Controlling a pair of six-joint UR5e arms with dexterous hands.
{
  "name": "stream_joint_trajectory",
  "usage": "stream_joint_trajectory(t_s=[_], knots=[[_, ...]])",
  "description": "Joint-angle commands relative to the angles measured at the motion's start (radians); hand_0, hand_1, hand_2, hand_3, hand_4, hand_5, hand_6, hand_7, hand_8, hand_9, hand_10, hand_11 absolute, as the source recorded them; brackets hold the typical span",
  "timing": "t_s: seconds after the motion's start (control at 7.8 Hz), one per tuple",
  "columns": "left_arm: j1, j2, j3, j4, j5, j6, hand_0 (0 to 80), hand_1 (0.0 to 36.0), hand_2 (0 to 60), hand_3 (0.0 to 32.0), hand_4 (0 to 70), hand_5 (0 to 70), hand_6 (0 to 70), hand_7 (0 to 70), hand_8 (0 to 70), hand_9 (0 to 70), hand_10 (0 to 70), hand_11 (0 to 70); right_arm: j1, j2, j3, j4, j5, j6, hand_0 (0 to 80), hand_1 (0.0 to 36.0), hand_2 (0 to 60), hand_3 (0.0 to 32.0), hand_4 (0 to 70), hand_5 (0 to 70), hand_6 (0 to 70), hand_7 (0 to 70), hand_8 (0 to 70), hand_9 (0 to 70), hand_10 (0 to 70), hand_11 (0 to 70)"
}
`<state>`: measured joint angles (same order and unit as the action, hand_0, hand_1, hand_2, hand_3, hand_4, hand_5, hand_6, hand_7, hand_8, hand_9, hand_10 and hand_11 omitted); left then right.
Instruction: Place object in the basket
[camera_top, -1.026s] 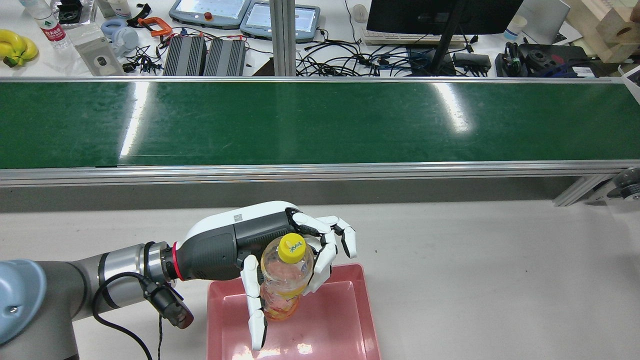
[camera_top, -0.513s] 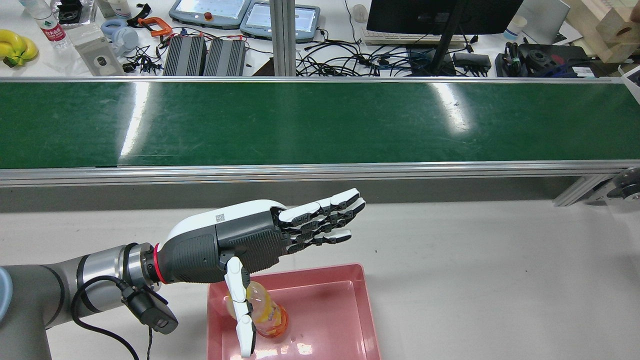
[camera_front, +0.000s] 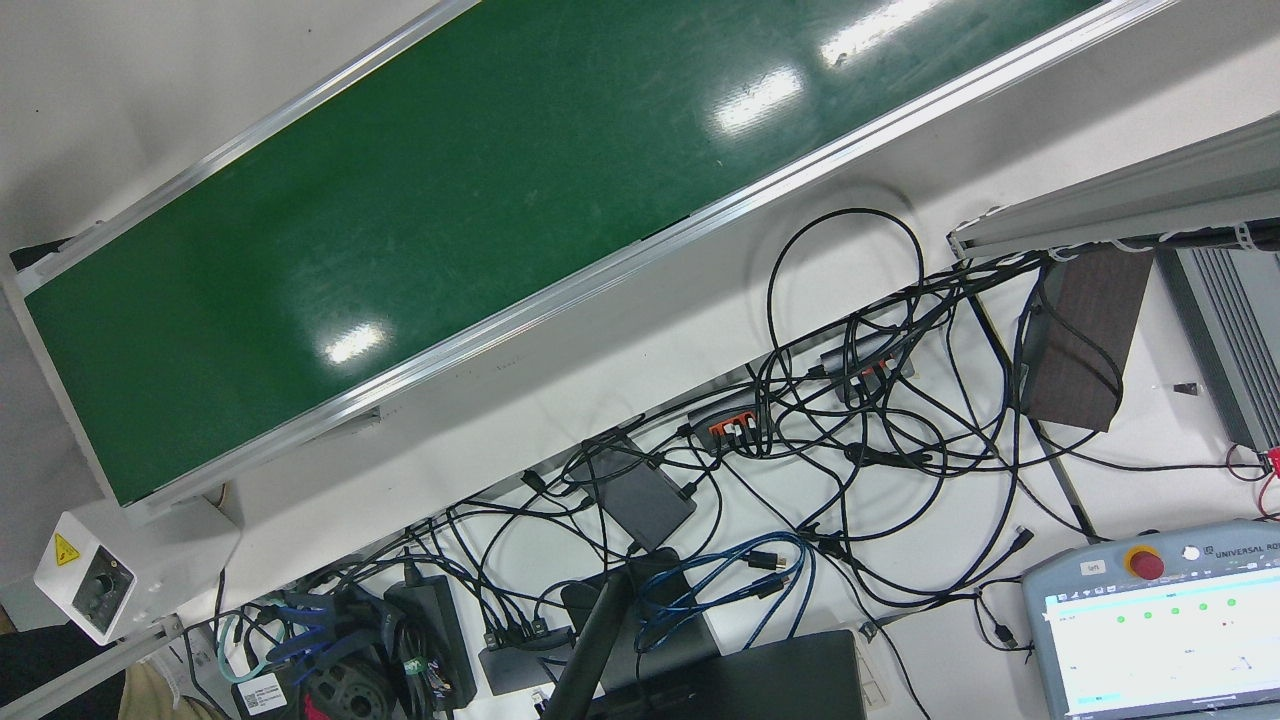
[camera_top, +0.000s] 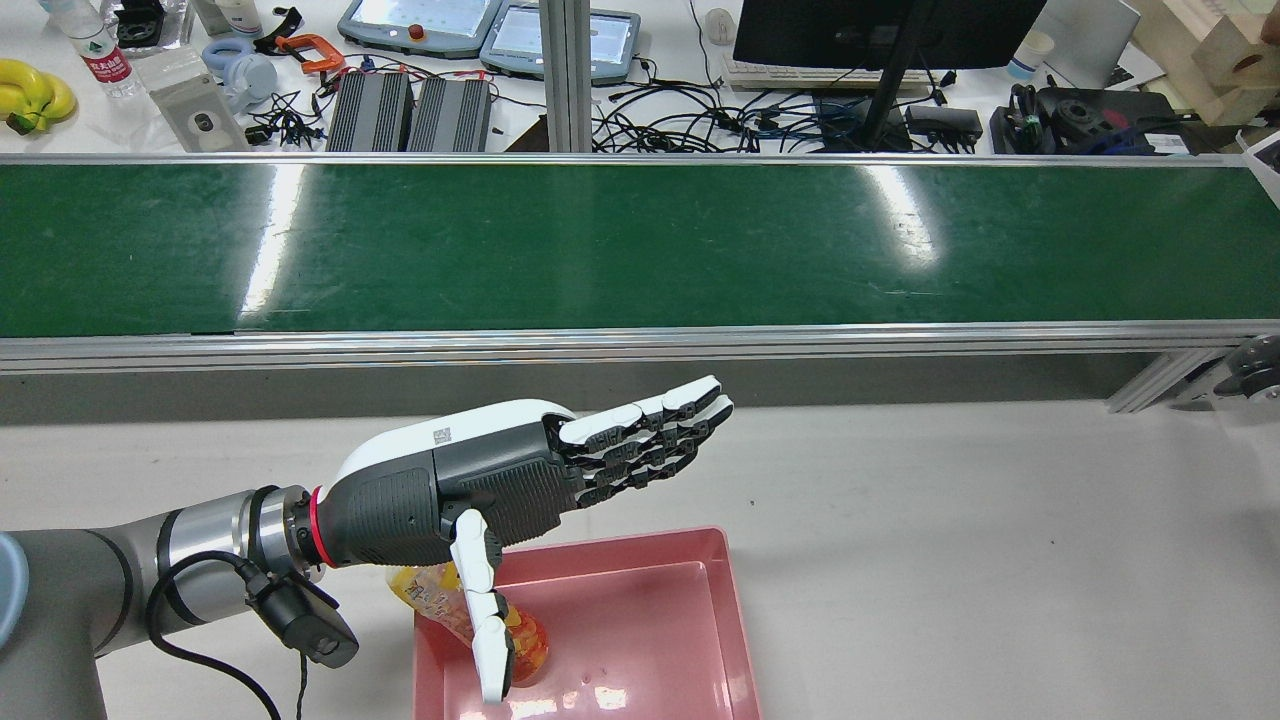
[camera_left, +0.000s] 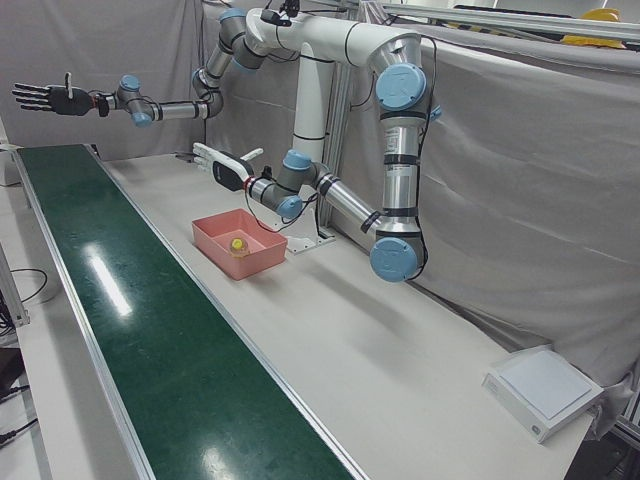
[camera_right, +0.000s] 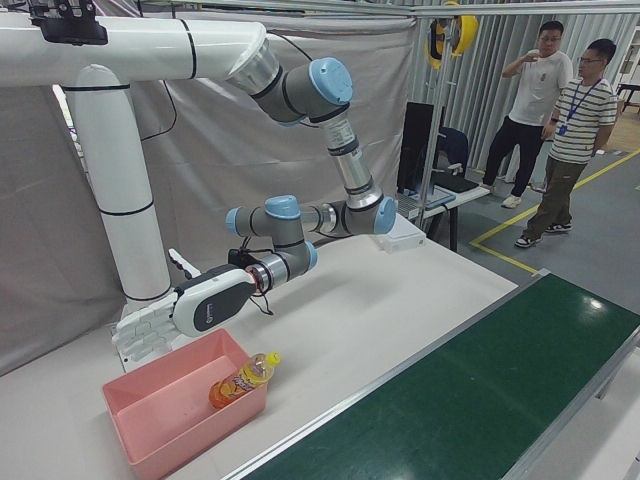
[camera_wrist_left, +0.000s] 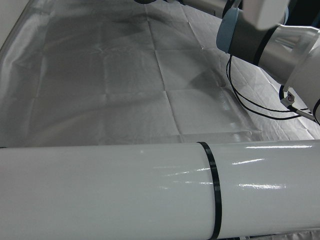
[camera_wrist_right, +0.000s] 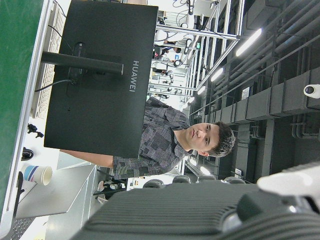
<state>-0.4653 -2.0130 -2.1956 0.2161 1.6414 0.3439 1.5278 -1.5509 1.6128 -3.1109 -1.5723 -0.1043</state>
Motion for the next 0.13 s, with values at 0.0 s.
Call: stream_joint_trajectory(t_s=[0.0], knots=[[0.001, -0.001, 0.0, 0.0, 0.0, 0.0, 65.9, 13.1, 0.0, 0.0, 0.0, 0.0, 0.0, 0.8, 0.0, 0.0, 0.0, 0.0, 0.0, 0.0, -0.001, 0.0, 0.0, 0.0, 0.0, 0.0, 0.0, 0.0, 0.0, 0.0, 0.0, 0.0, 0.0, 0.0, 0.0, 0.0]])
